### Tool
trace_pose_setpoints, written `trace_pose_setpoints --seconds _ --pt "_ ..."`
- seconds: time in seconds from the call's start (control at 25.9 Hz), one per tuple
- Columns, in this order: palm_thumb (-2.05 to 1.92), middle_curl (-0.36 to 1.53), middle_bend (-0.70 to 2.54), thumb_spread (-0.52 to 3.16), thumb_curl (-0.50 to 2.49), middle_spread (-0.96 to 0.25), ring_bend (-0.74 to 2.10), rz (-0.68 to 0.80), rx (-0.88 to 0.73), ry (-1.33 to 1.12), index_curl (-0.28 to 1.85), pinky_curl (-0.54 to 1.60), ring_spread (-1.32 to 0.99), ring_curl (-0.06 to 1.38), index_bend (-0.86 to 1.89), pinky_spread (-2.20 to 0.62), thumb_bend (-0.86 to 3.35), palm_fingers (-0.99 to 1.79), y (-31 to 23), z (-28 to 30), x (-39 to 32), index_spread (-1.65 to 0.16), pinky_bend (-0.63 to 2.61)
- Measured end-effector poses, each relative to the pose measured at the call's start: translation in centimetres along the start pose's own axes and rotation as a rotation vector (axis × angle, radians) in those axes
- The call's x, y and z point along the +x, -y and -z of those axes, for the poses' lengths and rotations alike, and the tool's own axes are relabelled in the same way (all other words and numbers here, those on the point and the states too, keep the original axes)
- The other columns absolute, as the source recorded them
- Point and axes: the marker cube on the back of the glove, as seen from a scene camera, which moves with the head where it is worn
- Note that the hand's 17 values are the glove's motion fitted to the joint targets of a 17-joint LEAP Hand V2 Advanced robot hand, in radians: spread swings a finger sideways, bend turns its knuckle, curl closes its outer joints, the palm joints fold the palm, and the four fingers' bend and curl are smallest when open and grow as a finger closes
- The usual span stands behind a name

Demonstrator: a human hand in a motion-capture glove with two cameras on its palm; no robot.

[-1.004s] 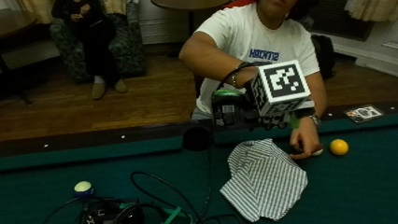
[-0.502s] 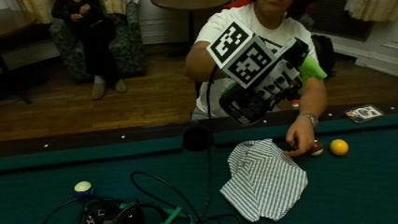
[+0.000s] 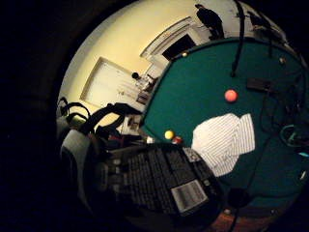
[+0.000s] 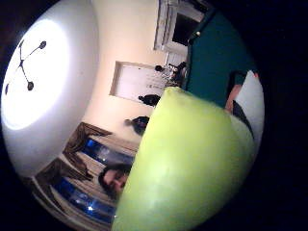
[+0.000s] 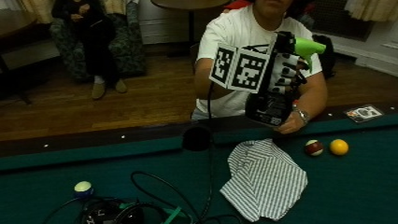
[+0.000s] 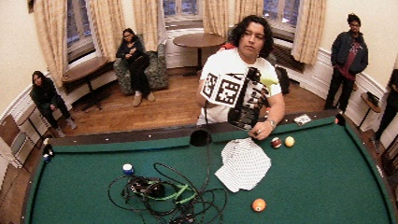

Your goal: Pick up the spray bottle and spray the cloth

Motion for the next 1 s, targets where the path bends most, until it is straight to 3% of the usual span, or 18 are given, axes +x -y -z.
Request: trace_pose_setpoints --seconds 0.5,1.0 --pt "0.90 0.56 0.71 0.29 0.85 -0.19 0.74 0.060 -0.003 0.102 0.60 0.40 -0.21 0.48 0.43 -0.31 -0.03 1.39 3.3 -12.1 7.3 -0.26 0.39" --pt "0.89 0.56 0.71 0.29 0.85 -0.19 0.74 0.011 -0.019 0.151 0.61 0.40 -0.20 0.49 0.43 -0.31 -0.03 1.39 5.6 -23.9 14.7 -0.26 0.40"
